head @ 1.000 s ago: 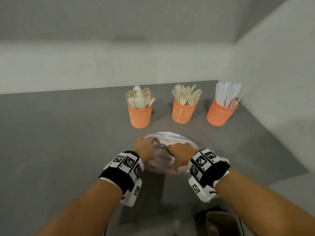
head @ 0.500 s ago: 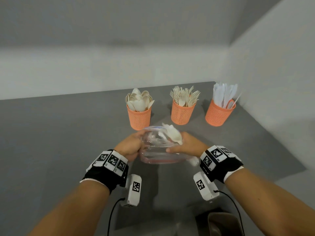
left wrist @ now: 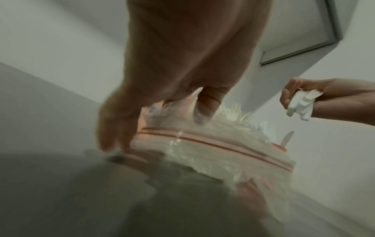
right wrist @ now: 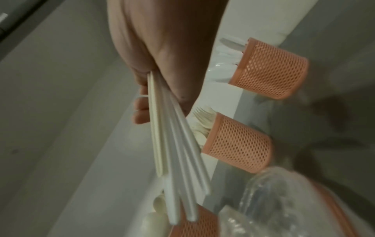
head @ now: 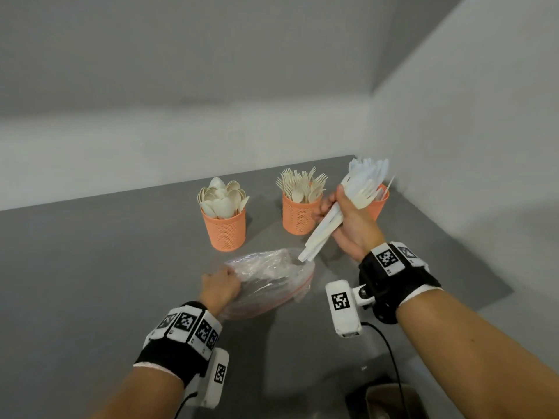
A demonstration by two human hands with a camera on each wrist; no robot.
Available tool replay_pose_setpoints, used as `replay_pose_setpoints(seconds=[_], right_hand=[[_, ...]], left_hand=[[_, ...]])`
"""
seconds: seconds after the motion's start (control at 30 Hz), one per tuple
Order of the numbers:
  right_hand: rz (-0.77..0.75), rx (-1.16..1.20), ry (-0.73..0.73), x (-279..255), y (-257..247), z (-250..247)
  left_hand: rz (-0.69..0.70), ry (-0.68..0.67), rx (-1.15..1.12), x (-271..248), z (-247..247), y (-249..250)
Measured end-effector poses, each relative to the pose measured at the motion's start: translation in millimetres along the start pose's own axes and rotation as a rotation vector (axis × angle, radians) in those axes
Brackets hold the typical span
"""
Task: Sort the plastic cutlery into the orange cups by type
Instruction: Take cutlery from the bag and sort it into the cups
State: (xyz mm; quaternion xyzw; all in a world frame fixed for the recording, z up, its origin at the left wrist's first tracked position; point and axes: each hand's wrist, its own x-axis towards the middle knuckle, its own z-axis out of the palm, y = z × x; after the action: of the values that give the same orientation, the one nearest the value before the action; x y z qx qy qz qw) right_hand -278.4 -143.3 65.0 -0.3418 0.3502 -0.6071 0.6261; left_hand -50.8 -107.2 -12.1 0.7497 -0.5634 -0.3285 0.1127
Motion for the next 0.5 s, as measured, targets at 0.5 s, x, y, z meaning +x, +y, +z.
replay_pose_setpoints(seconds=[0.5], right_hand=[[0.134,-0.61,-0.301,-20,-9,27]], left_hand=[[0.48,-0.567,-0.679,-44,-15,110]])
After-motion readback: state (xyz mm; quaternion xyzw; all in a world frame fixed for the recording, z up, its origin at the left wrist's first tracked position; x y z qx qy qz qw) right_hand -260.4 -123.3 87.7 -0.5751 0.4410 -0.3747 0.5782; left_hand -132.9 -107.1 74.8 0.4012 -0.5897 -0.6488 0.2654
